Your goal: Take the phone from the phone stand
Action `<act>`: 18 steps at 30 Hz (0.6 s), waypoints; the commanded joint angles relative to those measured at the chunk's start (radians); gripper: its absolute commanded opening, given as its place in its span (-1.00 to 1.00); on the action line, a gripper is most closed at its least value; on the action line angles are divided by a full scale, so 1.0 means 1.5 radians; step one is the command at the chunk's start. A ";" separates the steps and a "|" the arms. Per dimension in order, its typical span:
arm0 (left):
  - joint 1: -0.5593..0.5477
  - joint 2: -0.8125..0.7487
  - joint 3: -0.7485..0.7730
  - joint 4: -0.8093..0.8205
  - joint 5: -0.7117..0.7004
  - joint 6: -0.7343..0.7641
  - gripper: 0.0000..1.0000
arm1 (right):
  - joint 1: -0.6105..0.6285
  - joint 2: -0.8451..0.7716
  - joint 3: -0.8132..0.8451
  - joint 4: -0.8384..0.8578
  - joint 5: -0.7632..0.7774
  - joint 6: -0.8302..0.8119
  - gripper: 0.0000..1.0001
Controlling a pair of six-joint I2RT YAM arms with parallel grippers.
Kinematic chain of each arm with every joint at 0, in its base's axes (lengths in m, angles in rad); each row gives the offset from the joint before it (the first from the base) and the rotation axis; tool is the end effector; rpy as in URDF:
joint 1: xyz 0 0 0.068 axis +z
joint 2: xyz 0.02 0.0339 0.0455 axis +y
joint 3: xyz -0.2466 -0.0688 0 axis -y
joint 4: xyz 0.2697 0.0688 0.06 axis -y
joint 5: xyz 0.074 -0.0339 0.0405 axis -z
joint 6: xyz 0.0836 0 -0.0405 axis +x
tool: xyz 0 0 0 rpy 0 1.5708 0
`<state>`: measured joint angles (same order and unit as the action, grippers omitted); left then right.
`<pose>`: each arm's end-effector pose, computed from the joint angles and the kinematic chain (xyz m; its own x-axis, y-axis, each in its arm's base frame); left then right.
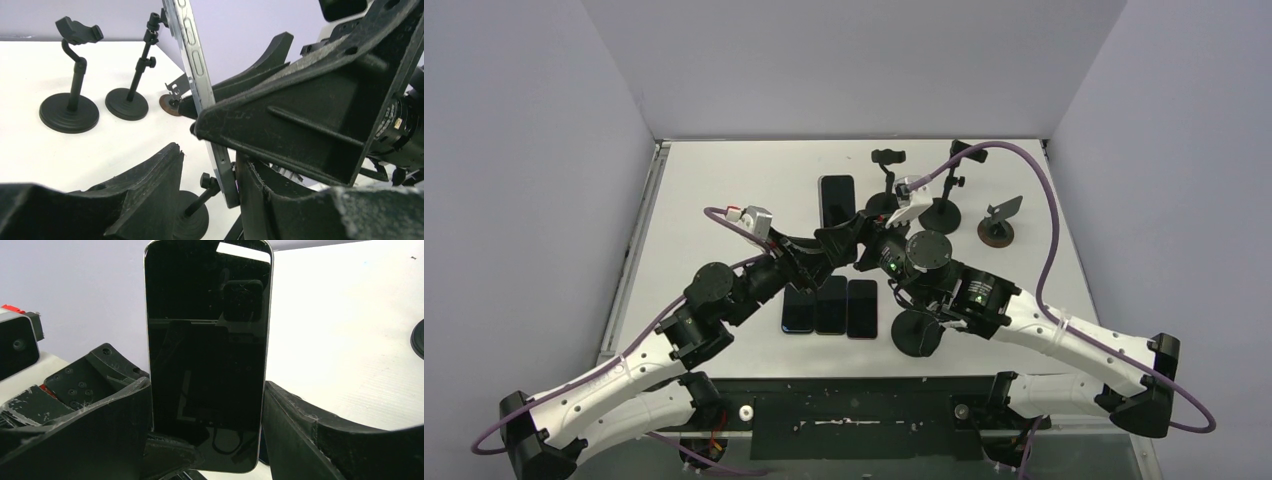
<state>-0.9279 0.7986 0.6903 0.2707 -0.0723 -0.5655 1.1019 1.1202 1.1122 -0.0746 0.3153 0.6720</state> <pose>0.1714 -0.2188 0.3461 -0.3230 -0.4602 -0.8270 0.6899 0.4837 -0.5386 0.1748 0.2878 0.3807 -0.4702 0.3815 -0.7958 -0.5312 0.5978 0.6004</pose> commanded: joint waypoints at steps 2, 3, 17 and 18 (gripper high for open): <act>0.002 -0.001 0.015 0.049 -0.039 -0.003 -0.18 | 0.009 0.003 0.003 0.076 0.003 0.019 -1.00; 0.002 -0.001 0.013 0.052 -0.041 -0.003 -0.24 | 0.009 0.003 0.003 0.077 0.003 0.020 -1.00; 0.002 -0.066 0.005 -0.104 -0.127 0.008 -1.00 | 0.010 -0.014 0.004 0.015 0.002 0.028 0.78; 0.002 -0.075 0.006 -0.130 -0.138 0.008 -1.00 | 0.010 -0.020 0.007 0.005 0.002 0.027 0.87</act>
<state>-0.9363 0.7486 0.6895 0.1829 -0.1570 -0.5602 1.1103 1.1404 1.1046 -0.0731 0.3183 0.7055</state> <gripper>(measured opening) 0.077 0.853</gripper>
